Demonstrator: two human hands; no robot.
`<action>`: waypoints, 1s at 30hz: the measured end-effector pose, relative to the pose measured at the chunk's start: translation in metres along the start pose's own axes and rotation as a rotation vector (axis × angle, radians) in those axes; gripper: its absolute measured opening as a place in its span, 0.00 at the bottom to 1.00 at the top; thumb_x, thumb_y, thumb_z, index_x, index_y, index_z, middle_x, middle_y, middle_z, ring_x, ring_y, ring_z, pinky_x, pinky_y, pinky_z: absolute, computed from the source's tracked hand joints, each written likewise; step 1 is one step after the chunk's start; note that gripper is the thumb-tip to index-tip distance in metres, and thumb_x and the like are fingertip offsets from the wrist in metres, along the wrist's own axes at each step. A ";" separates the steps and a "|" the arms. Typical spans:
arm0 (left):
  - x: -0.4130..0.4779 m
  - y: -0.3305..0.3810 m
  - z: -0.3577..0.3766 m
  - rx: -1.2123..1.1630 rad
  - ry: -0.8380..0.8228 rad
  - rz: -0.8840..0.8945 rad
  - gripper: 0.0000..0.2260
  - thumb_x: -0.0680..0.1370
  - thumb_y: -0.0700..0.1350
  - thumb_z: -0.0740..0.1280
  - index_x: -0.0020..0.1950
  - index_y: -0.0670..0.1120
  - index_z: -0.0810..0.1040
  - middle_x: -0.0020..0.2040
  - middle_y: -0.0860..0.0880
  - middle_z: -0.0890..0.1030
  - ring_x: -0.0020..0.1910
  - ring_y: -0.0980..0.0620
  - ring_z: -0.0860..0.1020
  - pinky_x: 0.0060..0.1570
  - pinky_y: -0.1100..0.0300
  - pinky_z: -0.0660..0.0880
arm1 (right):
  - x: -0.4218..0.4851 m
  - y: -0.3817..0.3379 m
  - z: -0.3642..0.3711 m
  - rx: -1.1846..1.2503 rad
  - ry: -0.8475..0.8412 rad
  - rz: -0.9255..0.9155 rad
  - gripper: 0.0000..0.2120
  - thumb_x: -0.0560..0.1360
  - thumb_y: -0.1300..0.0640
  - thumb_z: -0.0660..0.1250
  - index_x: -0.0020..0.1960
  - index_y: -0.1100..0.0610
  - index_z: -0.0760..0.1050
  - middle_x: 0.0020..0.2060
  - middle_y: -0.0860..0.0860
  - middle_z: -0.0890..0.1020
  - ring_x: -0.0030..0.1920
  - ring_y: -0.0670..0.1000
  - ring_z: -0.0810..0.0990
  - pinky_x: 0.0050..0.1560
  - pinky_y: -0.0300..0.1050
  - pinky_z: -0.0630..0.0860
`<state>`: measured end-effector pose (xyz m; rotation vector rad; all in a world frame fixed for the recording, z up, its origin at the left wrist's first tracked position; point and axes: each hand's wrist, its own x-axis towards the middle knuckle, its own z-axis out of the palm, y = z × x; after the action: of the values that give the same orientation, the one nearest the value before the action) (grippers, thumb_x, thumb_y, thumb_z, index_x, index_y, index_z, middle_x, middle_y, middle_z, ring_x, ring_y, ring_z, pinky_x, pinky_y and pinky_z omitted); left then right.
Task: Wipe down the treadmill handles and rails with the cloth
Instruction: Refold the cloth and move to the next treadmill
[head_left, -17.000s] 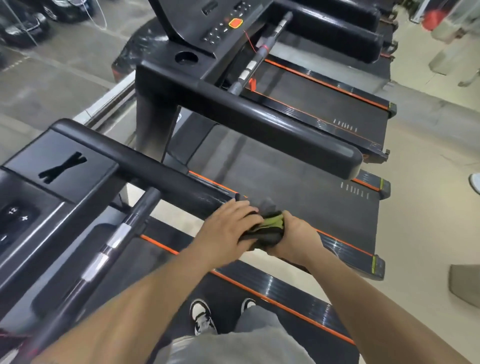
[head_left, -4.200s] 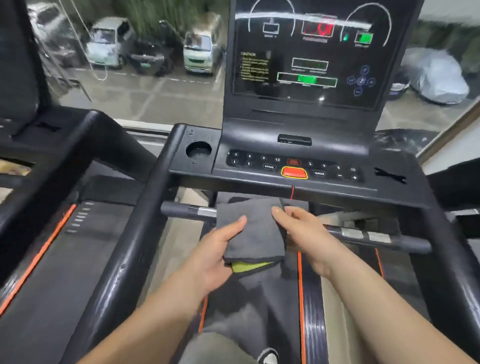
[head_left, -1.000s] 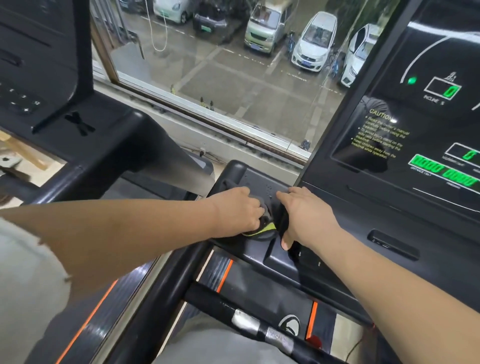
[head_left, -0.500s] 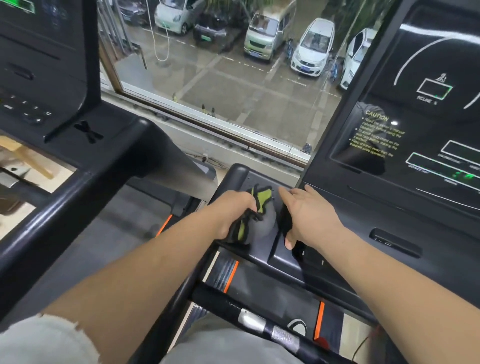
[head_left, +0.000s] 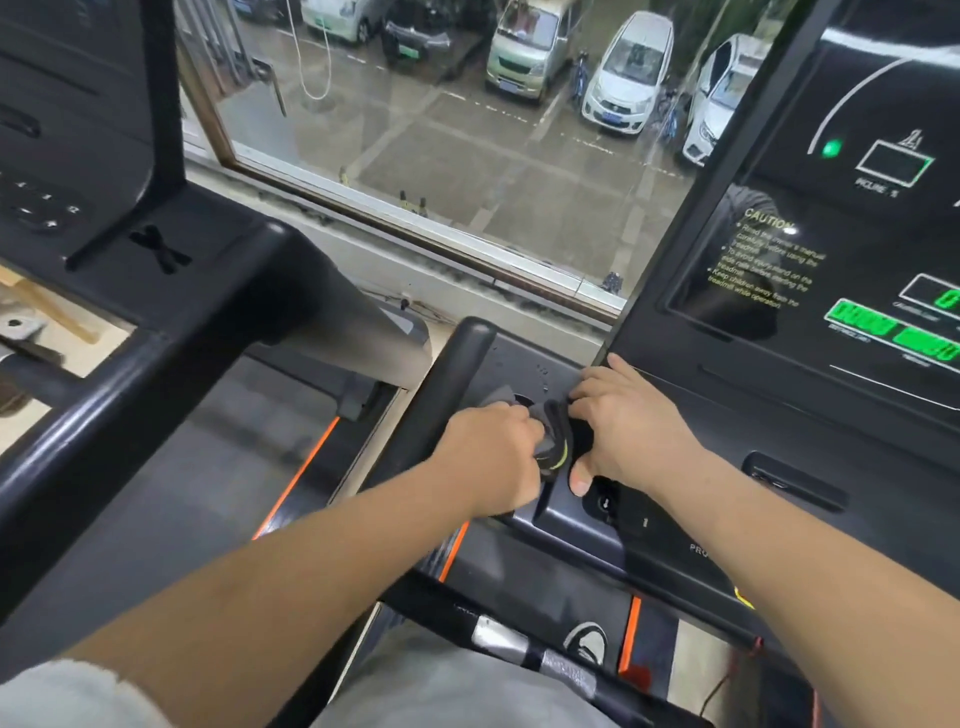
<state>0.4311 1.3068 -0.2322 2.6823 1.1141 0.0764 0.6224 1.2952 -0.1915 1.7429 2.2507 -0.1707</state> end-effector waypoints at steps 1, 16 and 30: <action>0.005 -0.006 -0.002 0.041 -0.020 0.050 0.11 0.77 0.45 0.62 0.58 0.47 0.78 0.57 0.49 0.77 0.60 0.46 0.75 0.45 0.57 0.62 | 0.002 -0.001 -0.001 0.013 -0.007 0.017 0.38 0.59 0.34 0.79 0.63 0.53 0.83 0.59 0.47 0.79 0.71 0.49 0.68 0.74 0.39 0.30; -0.030 0.042 0.024 -0.180 0.226 -0.252 0.11 0.72 0.48 0.57 0.50 0.48 0.74 0.51 0.46 0.75 0.50 0.42 0.74 0.39 0.50 0.76 | 0.004 -0.004 0.004 -0.011 0.060 0.081 0.22 0.66 0.48 0.78 0.59 0.50 0.84 0.57 0.47 0.79 0.68 0.49 0.70 0.79 0.44 0.38; -0.068 0.036 0.035 -0.080 0.228 -0.045 0.17 0.68 0.49 0.67 0.57 0.49 0.77 0.50 0.48 0.74 0.47 0.44 0.74 0.34 0.56 0.73 | 0.001 -0.007 -0.006 -0.002 0.004 0.082 0.26 0.66 0.47 0.78 0.63 0.51 0.82 0.59 0.46 0.78 0.71 0.48 0.68 0.75 0.39 0.32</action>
<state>0.4123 1.2274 -0.2548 2.6249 1.2064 0.4196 0.6147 1.2955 -0.1867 1.8325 2.1767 -0.1475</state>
